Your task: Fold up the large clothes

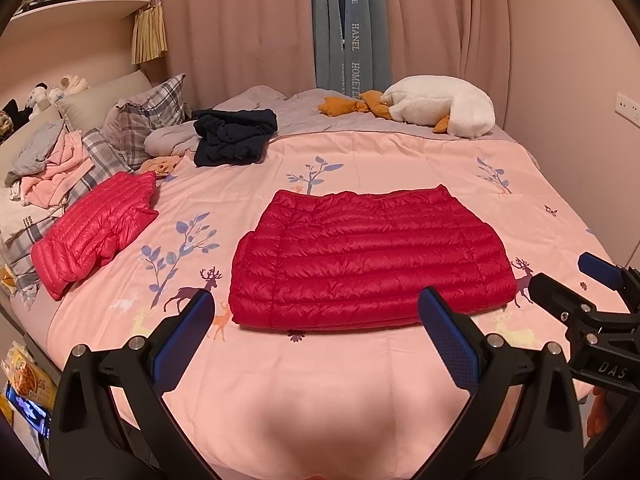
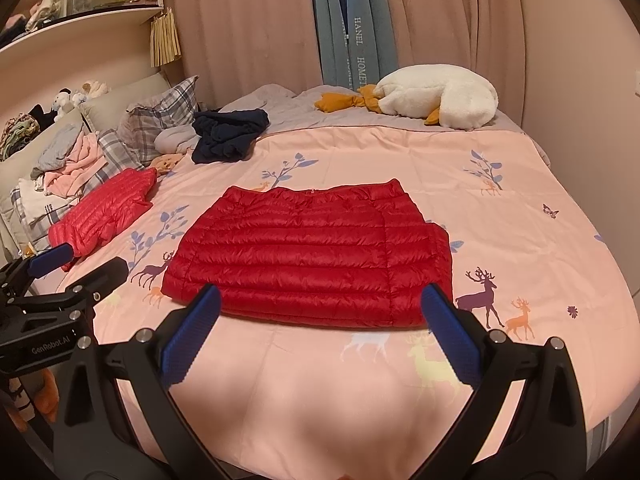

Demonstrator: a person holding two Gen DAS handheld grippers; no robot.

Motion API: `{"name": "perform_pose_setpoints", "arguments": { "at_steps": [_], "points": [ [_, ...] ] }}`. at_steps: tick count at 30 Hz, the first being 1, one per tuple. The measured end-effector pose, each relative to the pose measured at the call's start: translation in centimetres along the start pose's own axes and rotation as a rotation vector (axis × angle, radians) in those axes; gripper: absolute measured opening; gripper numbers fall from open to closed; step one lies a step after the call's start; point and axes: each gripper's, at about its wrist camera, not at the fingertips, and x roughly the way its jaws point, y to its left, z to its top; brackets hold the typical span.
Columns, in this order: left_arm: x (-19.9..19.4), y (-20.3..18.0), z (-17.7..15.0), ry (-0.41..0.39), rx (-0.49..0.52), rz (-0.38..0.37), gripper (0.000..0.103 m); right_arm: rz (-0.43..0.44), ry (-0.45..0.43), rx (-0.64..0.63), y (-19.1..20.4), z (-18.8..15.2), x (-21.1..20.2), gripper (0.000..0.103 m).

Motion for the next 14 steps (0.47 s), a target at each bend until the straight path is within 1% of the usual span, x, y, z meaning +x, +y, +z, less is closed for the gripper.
{"name": "perform_pose_setpoints", "arguments": {
  "at_steps": [14],
  "points": [
    [-0.2,-0.15,-0.05,-0.005,0.0,0.011,0.102,0.012,-0.012,-0.003,0.11,0.3,-0.4,0.101]
  ]
}}
